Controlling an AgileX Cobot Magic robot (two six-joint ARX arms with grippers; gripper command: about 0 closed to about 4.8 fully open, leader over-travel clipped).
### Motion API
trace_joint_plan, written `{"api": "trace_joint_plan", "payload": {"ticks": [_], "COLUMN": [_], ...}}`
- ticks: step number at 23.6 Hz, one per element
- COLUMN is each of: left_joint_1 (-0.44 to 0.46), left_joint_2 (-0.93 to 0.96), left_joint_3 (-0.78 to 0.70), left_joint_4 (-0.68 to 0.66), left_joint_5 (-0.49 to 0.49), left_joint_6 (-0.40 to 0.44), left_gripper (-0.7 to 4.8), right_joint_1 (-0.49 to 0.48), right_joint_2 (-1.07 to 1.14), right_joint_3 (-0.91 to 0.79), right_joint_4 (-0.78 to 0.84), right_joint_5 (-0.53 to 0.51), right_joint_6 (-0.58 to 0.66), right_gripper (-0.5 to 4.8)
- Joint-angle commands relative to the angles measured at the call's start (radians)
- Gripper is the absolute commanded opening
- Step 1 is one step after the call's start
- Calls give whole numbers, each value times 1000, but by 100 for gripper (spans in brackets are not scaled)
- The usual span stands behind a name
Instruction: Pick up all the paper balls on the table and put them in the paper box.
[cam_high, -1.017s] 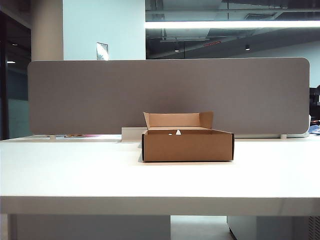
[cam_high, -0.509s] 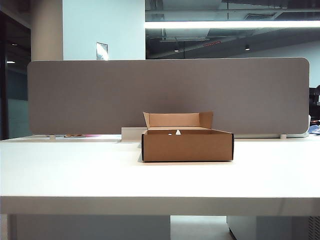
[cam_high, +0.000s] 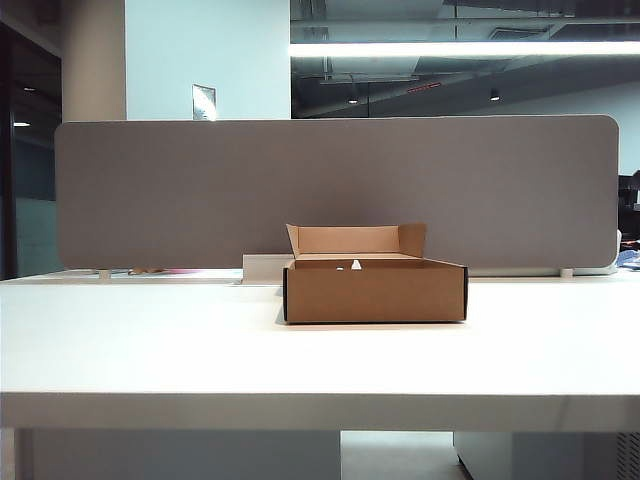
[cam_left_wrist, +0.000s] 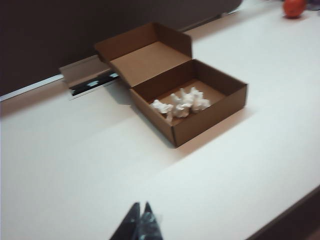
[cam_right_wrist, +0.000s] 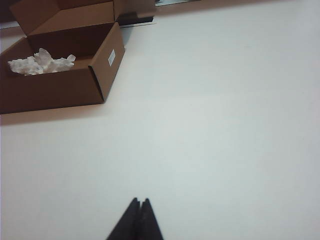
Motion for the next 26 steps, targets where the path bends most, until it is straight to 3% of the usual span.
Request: {"api": "trace_joint_plan", "payload": {"ticks": [1, 9, 10, 13, 17, 26], "left_joint_1": [0, 18, 51, 252, 410, 545], "left_joint_2": [0, -21, -37, -82, -144, -247], "left_joint_3": [-84, -269, -290, -342, -381, -479], "left_joint_4": [180, 348, 372, 384, 384, 385], "left_joint_5": [-40, -73, -68, 62, 171, 197], "left_joint_6": [27, 11, -6, -179, -264, -276], "left_gripper": [-6, -5, -6, -6, -5, -5], "right_joint_1": [0, 0, 0, 0, 0, 0], "right_joint_2": [2, 2, 2, 2, 2, 2], "right_joint_3": [-4, -4, -4, -4, -4, -4], "right_joint_4": [7, 6, 6, 7, 6, 7], "right_joint_5": [0, 2, 2, 2, 2, 2], "right_joint_6": [-2, -2, -2, -2, -2, -2], "right_gripper": [-1, -1, -1, -1, -1, -1]}}
